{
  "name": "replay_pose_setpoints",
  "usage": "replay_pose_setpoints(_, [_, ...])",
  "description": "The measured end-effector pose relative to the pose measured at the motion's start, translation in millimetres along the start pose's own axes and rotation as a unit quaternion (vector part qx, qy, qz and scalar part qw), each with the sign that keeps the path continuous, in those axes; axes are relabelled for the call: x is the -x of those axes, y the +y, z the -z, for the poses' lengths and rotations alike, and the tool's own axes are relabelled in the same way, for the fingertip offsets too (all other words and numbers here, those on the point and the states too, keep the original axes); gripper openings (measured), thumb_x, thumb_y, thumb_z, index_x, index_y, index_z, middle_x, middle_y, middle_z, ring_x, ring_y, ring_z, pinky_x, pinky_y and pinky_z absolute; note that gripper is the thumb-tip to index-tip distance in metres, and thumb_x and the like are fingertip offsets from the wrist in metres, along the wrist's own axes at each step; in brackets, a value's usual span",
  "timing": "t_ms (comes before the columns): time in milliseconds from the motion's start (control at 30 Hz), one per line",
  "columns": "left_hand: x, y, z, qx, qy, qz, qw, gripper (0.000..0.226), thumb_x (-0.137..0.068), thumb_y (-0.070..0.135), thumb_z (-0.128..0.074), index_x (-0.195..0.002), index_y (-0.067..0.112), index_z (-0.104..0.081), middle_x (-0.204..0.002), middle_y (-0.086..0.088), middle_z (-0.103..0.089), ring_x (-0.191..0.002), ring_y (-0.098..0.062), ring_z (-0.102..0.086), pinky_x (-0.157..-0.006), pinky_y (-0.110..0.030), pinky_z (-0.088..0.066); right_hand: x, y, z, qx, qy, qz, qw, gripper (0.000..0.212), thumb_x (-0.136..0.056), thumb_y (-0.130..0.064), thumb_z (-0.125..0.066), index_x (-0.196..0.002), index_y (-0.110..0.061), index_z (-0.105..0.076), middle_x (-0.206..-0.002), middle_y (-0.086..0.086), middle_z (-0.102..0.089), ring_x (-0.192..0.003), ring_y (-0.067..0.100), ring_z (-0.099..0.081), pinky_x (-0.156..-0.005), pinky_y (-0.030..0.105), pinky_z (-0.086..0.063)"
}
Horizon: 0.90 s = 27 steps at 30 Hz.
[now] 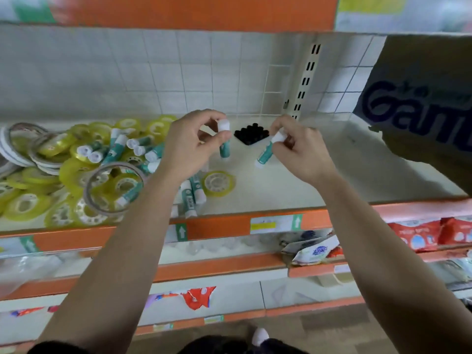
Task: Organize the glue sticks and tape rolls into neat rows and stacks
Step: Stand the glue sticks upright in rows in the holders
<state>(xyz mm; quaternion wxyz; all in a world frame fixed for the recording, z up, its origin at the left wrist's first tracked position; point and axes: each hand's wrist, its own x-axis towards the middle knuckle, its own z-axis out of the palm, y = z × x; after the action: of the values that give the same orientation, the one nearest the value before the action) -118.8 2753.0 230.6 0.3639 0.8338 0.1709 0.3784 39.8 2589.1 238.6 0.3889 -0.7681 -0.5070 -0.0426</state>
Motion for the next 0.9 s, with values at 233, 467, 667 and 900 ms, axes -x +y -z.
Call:
replay_pose_setpoints(233, [-10,-3,-32,-0.003,0.041,0.024,0.999,0.020,-0.088,0.020,-0.071,-0.105,0.030,-0.066,-0.090,0.018,-0.062,-0.063,-0.005,-0.059,-0.067,-0.020,-0.049,-13,36,9,-0.031,-0.049,0.020,0.998,0.015,-0.086,-0.007,-0.052,-0.095,-0.013,-0.062,-0.055,-0.006,-0.043,-0.050,0.010,-0.038,-0.049,0.019,-0.029])
replay_pose_setpoints(467, [-21,-15,-43,-0.007,0.001,0.031,0.999,0.026,-0.091,0.021,-0.068,-0.116,0.025,-0.065,-0.090,0.014,-0.058,-0.059,-0.007,-0.055,-0.060,-0.010,-0.037,-20,53,4,-0.042,-0.037,0.037,0.998,0.005,-0.089,-0.013,-0.058,-0.085,-0.013,-0.060,-0.051,-0.011,-0.044,-0.048,0.009,-0.039,-0.048,0.015,-0.029])
replay_pose_setpoints(667, [-36,-12,-40,-0.011,-0.004,0.009,1.000,0.027,-0.095,0.017,-0.061,-0.112,0.037,-0.066,-0.095,0.010,-0.062,-0.069,-0.019,-0.066,-0.063,-0.020,-0.049,-30,63,-2,-0.062,-0.014,0.036,0.997,0.009,-0.090,-0.019,-0.066,-0.093,-0.014,-0.058,-0.053,-0.018,-0.049,-0.051,0.007,-0.043,-0.053,0.012,-0.032])
replay_pose_setpoints(900, [-48,-15,-38,-0.006,-0.025,0.017,1.000,0.027,-0.092,0.019,-0.066,-0.118,0.028,-0.068,-0.095,0.010,-0.062,-0.060,-0.007,-0.057,-0.068,-0.018,-0.045,-35,69,-9,-0.086,0.009,0.014,0.996,0.024,-0.086,-0.017,-0.070,-0.105,-0.013,-0.054,-0.064,-0.011,-0.058,-0.058,0.005,-0.050,-0.060,0.018,-0.042])
